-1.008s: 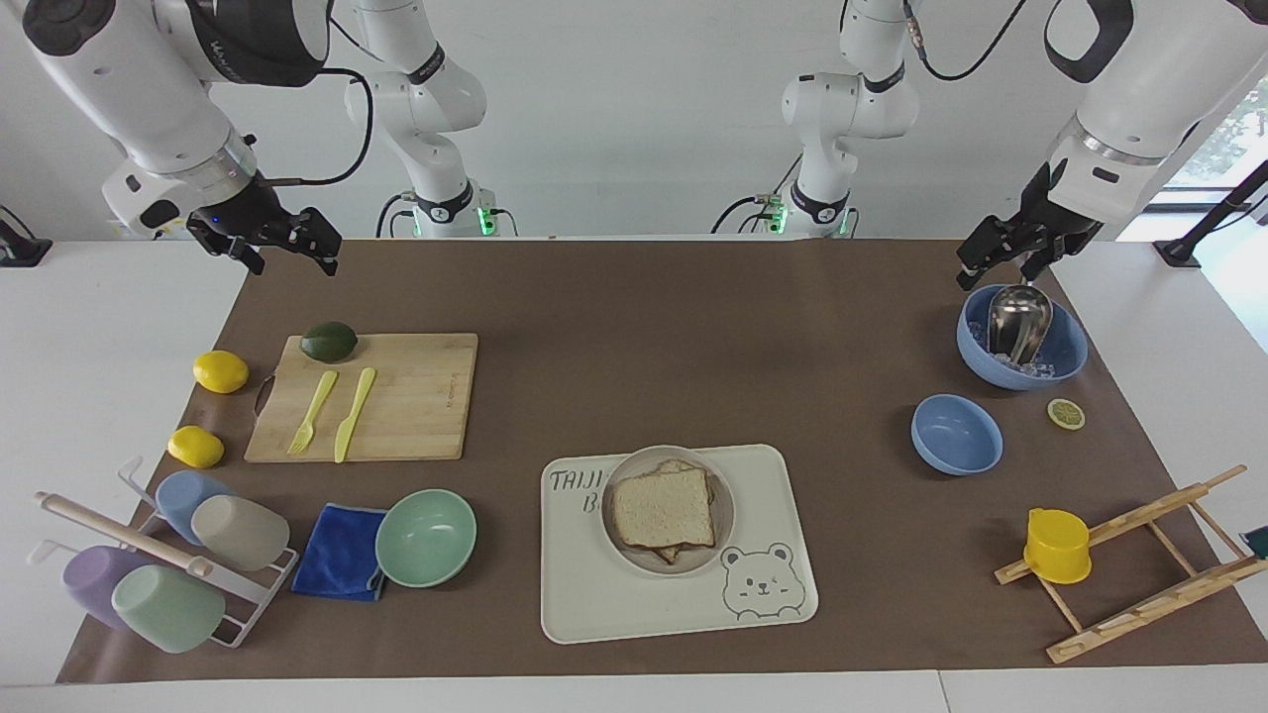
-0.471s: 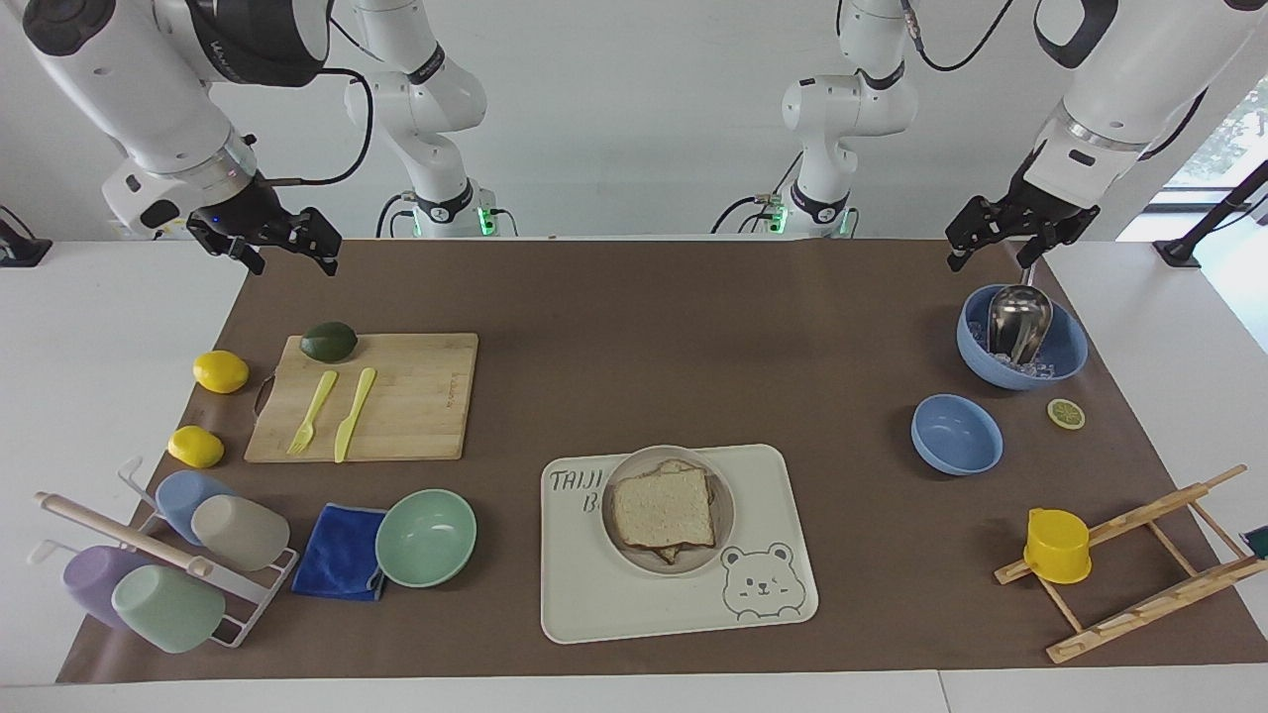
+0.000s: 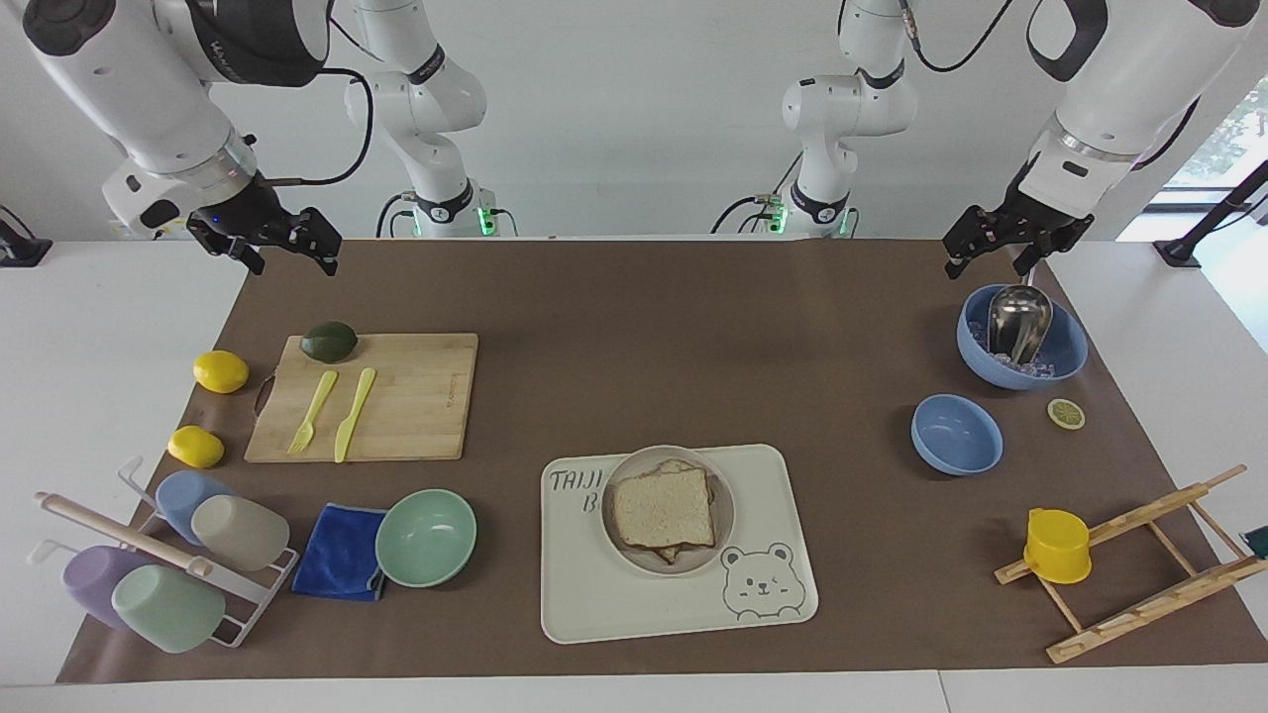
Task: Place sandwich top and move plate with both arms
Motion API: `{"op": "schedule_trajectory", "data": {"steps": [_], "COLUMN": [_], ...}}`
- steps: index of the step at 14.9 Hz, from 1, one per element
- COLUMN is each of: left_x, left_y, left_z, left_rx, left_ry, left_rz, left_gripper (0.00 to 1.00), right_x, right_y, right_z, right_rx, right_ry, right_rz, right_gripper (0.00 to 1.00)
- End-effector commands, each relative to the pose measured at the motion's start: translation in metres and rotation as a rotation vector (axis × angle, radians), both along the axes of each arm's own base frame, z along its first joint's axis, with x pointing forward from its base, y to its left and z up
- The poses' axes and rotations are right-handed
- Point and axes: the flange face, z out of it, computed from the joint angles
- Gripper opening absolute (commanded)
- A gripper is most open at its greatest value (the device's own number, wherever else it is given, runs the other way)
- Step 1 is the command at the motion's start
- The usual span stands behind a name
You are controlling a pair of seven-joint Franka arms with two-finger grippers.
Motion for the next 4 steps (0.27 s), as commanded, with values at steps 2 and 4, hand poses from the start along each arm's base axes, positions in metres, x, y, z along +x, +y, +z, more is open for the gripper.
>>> {"op": "schedule_trajectory", "data": {"steps": [2,4], "left_x": [-0.0048,-0.0071], "left_y": [0.0038,0.0047], "left_z": [0.0016,0.0045], "left_rx": [-0.006,-0.006], "left_ry": [-0.018,-0.019], "left_rz": [-0.006,-0.005], "left_gripper": [1.00,1.00], "right_x": [-0.0050,-0.0048], "right_y": [0.0001,0.0000], "right_z": [0.0008,0.0009], "right_rx": [0.028,0.027], "right_ry": [0.002,0.001], "right_rz": [0.006,0.003], "right_gripper": [1.00,1.00]}}
